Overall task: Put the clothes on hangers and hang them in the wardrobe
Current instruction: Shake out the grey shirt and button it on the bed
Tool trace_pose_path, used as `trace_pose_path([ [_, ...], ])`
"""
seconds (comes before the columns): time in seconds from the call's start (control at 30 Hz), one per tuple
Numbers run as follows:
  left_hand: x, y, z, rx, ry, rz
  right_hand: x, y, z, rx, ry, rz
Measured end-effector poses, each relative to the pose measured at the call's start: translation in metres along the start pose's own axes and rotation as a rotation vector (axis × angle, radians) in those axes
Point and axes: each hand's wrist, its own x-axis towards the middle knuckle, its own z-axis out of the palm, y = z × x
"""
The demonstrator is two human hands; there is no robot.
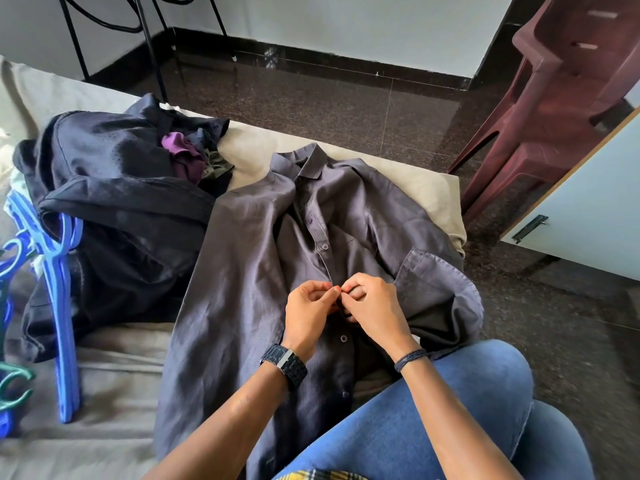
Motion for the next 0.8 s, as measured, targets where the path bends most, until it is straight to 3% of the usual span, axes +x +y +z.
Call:
trace_pose_path([
  [0.17, 0.004, 0.000, -0.007, 0.058, -0.003, 0.071, -0.003, -0.007, -0.001, 0.130, 0.001, 0.068],
  [0.33, 0.009, 0.007, -0.006, -0.153, -0.131, 0.026, 0.016, -0.016, -0.016, 0.458, -0.251, 0.300],
  [0.47, 0.015, 0.003, -0.008, 0.137, -0.051, 0.053, 0.025, -0.004, -0.031, -0.028, -0.349, 0.120],
  [0.57, 0.014, 0.004, -0.012, 0.530, 0.018, 0.182, 0.023, 0.001, -0.058, -0.432, -0.479, -0.007],
  [0.67, 0.001, 0.006, -0.013, 0.729, -0.027, 0.342, 0.015, 0.000, -0.077, -0.623, -0.583, -0.037],
  [0.8, -0.019, -0.002, -0.017, 0.916, -0.142, 0.430, 0.010, 0.007, -0.084, -0.839, -0.464, -0.151],
])
